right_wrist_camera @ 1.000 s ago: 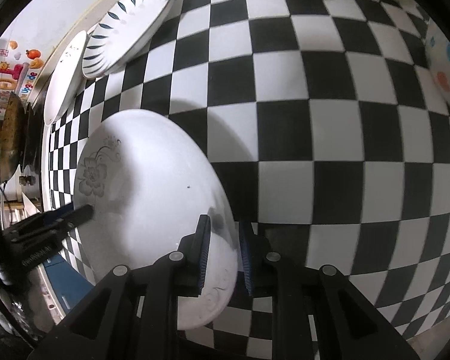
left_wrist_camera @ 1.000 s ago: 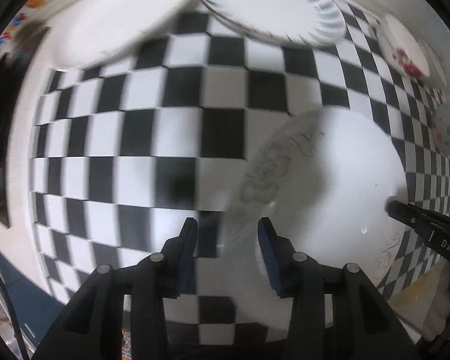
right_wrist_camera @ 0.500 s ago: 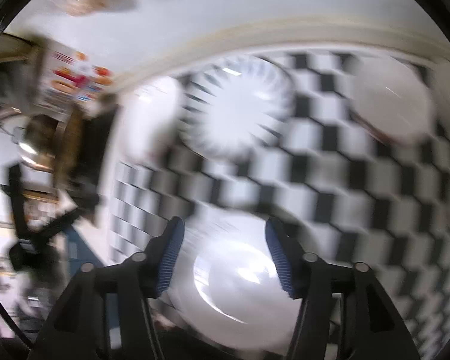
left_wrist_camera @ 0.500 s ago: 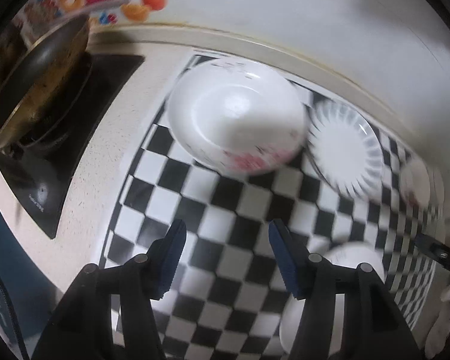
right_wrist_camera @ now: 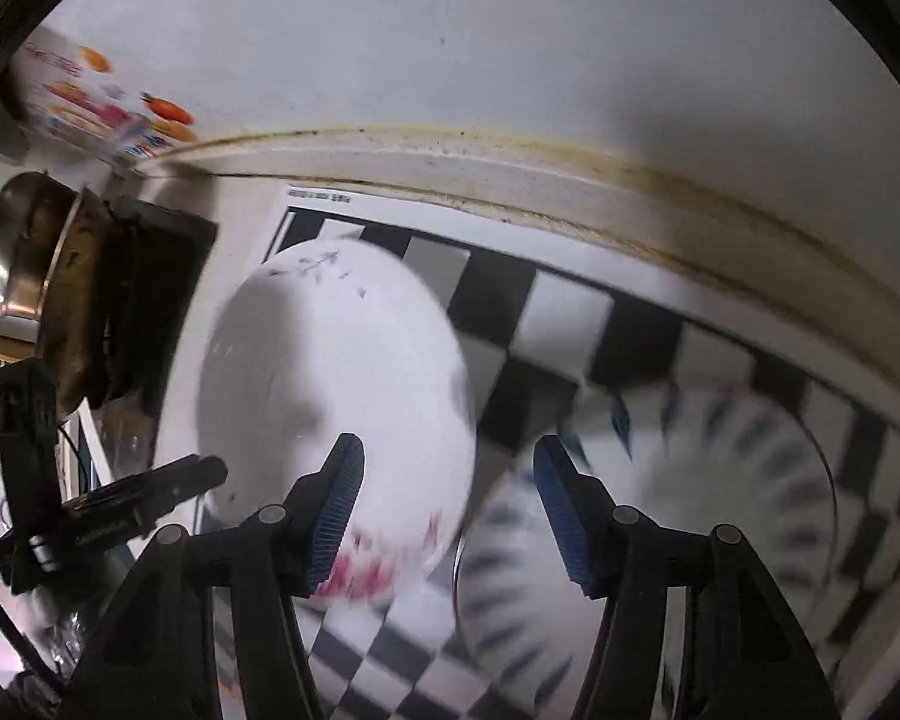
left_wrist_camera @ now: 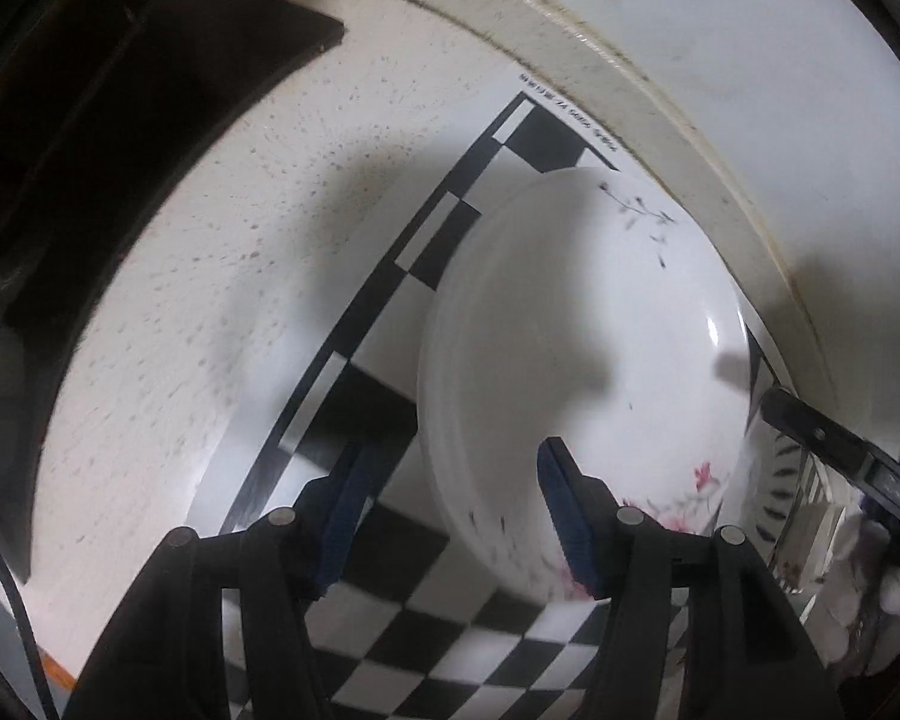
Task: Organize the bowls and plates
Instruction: 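Lower the grey-flower plate onto the pink-flower plate and regrip both rims with both tools, then lift the stacked plates with both tools and carry them along the counter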
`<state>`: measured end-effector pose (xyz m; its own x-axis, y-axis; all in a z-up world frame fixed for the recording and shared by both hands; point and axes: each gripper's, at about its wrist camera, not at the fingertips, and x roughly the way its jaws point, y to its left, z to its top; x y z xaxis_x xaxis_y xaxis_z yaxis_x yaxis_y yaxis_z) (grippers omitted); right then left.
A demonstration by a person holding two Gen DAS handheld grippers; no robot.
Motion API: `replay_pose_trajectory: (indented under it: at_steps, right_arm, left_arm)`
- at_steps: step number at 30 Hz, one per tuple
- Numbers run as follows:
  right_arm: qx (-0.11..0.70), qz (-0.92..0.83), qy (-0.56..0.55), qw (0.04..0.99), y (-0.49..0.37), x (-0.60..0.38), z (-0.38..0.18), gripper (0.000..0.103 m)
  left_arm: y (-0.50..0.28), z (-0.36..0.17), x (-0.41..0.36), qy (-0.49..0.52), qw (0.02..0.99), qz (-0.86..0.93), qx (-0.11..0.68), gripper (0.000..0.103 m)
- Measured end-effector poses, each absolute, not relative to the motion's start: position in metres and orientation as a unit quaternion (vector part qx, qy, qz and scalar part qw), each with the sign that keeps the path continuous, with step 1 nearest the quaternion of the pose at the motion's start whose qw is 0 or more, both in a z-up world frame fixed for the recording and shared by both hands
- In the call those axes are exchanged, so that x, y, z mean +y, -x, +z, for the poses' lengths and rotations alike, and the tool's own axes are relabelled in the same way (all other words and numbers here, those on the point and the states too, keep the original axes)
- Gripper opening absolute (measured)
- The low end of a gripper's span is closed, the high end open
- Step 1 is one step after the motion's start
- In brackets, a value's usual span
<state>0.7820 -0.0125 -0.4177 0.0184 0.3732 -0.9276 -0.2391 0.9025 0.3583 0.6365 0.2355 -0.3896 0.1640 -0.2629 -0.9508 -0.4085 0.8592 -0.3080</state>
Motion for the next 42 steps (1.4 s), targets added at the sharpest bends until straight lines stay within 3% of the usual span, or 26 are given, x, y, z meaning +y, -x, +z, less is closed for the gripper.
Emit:
replay_pose_trajectory:
  at_steps: [6,12,13,18,23,42]
  right_arm:
    - [0.684,0.229,-0.021,0.693,-0.813,0.013,-0.441,0.057]
    - [0.704,0.246,0.000,0.666,-0.820,0.025,-0.456,0.031]
    - [0.708,0.250,0.001,0.661,-0.821,0.027,-0.458,0.029]
    - [0.700,0.263,0.019,0.664,-0.811,0.027,-0.453,0.028]
    - [0.701,0.269,0.009,0.660,-0.801,0.021,-0.451,0.020]
    - [0.675,0.271,-0.030,0.685,-0.745,-0.022,-0.385,0.018]
  left_arm:
    - [-0.649,-0.401,0.232,0.258,0.711,0.036,0.653,0.055]
    - [-0.660,-0.404,0.225,0.251,0.712,0.020,0.656,0.052]
    - [-0.662,-0.402,0.224,0.250,0.714,0.015,0.654,0.046]
    - [-0.663,-0.401,0.221,0.241,0.717,0.022,0.654,0.045]
    - [-0.657,-0.391,0.234,0.236,0.718,0.023,0.654,0.045]
    - [-0.620,-0.323,0.215,0.183,0.749,-0.007,0.637,0.045]
